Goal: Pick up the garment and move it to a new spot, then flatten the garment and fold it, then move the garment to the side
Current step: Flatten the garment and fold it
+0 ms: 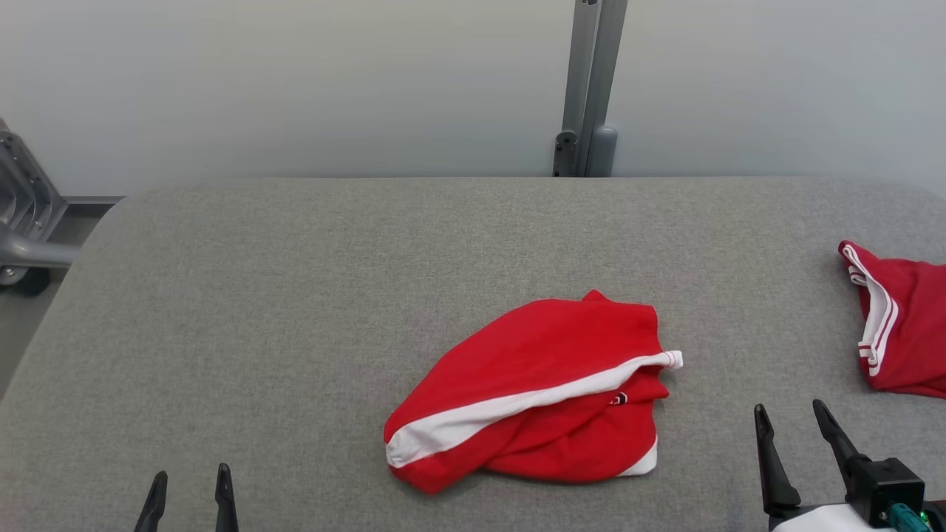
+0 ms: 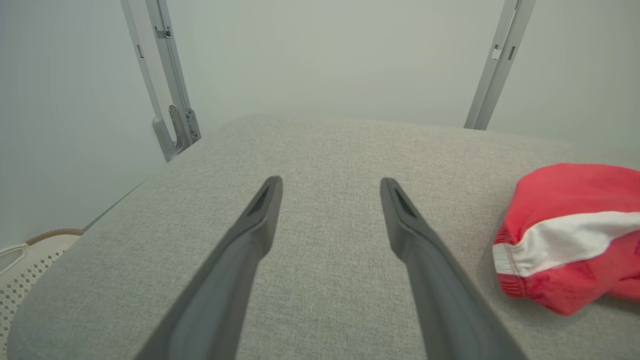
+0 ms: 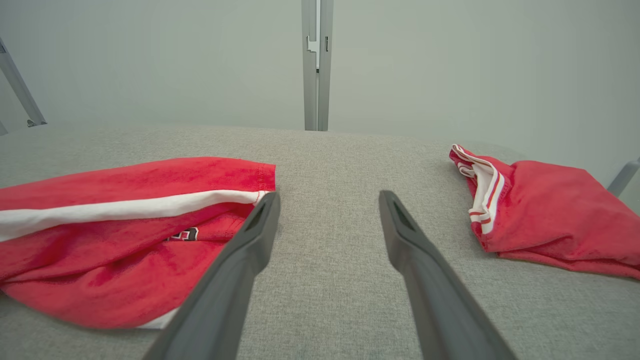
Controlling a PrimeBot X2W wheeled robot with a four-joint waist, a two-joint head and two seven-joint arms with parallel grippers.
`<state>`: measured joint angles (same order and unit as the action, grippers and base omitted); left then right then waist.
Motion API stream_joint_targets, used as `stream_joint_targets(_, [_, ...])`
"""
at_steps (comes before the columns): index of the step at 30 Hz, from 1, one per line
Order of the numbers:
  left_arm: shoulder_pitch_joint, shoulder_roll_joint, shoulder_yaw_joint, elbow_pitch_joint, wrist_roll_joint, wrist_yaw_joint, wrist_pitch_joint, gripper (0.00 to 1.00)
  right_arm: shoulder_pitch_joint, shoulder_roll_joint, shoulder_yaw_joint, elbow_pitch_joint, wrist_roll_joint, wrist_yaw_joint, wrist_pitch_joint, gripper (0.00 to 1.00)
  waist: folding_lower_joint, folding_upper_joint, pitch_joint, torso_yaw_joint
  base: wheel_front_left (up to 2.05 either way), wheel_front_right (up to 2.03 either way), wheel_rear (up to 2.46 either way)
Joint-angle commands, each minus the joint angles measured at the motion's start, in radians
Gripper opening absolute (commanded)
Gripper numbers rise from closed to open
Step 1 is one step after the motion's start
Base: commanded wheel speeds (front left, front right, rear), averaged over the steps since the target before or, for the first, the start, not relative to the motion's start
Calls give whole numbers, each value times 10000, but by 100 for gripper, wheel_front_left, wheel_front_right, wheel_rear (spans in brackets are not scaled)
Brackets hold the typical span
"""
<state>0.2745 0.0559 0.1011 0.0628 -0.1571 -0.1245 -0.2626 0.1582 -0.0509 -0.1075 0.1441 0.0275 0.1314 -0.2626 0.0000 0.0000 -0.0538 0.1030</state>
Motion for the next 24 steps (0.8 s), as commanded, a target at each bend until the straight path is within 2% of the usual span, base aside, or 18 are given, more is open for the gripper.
stream_joint_targets(1, [-139, -14, 2, -51, 97, -44, -24, 100, -71, -13, -4, -66, 43, -15, -29, 100, 0, 0, 29, -18, 0, 0, 0])
stream_joint_targets(7, [-282, -33, -170, -142, 41, -66, -25, 100, -162, -10, 4, -160, -9, -15, -29, 100, 0, 0, 139, -57, 0, 0, 0])
stream_joint_targets(11, [-490, -34, -443, -496, -215, -65, -25, 100, -656, -175, 465, -453, 62, -13, -27, 100, 0, 0, 359, -76, 0, 0, 0])
stream_joint_targets(13, [-457, 63, -1006, -267, -663, -66, -9, 100, -882, -469, 1021, -64, 242, -15, -27, 100, 0, 0, 504, -73, 0, 0, 0])
stream_joint_targets(17, [-933, 842, -2729, 590, -2080, -65, 475, 100, -2042, -1415, 2269, 783, 697, -15, 599, 100, 0, 0, 1057, 26, 0, 0, 0])
stream_joint_targets(21, [-1428, 1366, -4015, 789, -3297, -67, 1283, 100, -2938, -2014, 2800, 1385, 1401, -15, 1524, 100, 0, 0, 1526, 171, 0, 0, 0])
stream_joint_targets(24, [-1856, 1704, -4646, 810, -4169, -68, 1645, 100, -3525, -2147, 3032, 1843, 2033, -13, 2105, 100, 0, 0, 1823, 277, 0, 0, 0])
